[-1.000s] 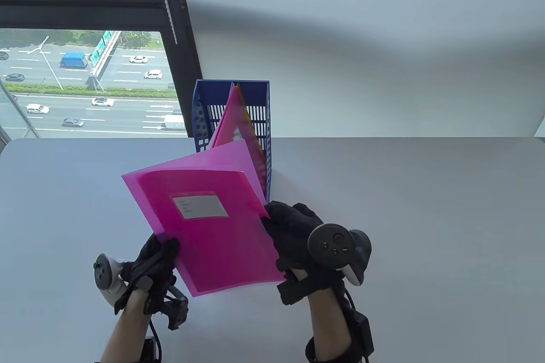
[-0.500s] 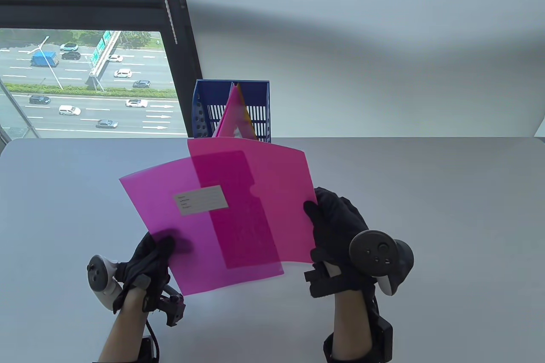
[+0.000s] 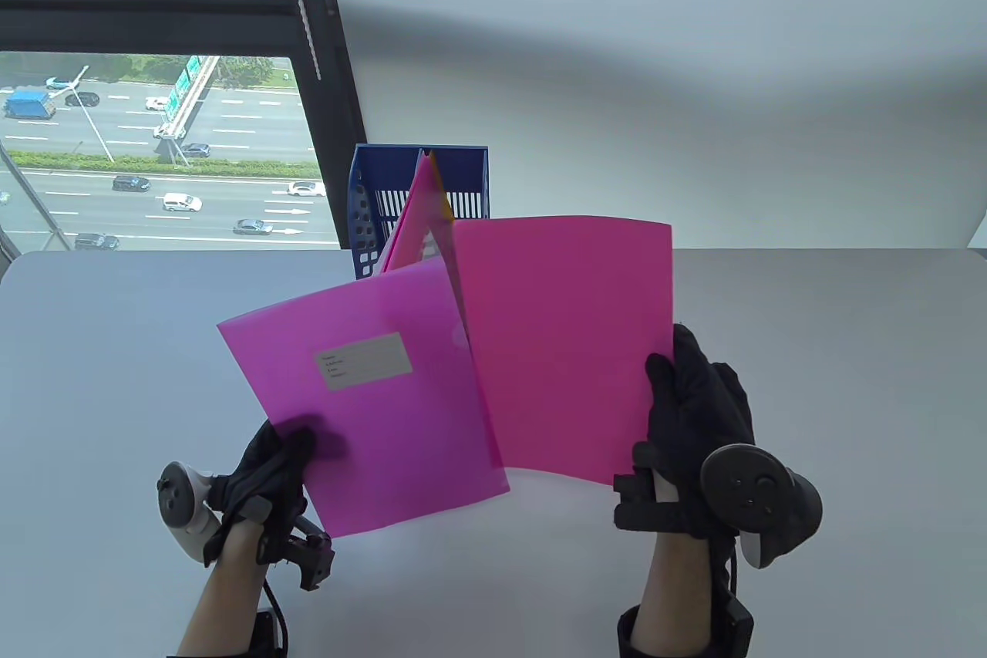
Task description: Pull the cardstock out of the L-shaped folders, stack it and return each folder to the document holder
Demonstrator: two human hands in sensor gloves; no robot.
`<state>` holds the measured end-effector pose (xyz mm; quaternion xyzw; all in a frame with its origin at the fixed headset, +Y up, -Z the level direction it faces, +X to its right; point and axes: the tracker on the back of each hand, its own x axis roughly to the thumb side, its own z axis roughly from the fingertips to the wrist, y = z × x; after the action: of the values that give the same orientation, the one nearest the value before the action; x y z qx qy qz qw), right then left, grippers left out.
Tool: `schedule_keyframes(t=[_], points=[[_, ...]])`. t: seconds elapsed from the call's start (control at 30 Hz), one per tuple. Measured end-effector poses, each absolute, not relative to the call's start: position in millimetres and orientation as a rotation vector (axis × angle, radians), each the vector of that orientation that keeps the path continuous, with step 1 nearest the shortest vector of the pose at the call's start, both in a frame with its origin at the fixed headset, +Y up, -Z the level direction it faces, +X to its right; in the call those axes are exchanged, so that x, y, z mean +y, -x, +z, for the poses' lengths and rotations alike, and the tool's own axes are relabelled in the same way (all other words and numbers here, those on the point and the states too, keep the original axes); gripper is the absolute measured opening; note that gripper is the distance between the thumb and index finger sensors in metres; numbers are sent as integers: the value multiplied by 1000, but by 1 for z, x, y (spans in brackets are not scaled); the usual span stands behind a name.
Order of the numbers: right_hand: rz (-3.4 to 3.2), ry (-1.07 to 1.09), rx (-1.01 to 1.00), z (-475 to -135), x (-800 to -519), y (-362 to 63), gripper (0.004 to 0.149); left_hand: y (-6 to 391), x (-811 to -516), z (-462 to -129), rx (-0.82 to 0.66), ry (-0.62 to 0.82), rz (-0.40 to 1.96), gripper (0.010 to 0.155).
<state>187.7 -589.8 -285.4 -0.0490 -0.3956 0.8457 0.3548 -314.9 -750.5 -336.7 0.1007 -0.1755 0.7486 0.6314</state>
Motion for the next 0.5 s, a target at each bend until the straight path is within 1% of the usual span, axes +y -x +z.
schedule_keyframes(t=[0.13,0.3,0.37,0.5], points=[[2212,248,-1015,-283,-597,-208,43,320,-751,-337,-389,-247,1737,43],[2229,351,-762,-303,-625,-224,44,324,-750,-337,-381,-258,1762,43],[2254,376,-639,-314,-640,-226,44,323,-750,-337,-380,-258,1764,44],[2243,390,-457,-335,-670,-223,45,324,-750,-337,-378,-256,1764,44]])
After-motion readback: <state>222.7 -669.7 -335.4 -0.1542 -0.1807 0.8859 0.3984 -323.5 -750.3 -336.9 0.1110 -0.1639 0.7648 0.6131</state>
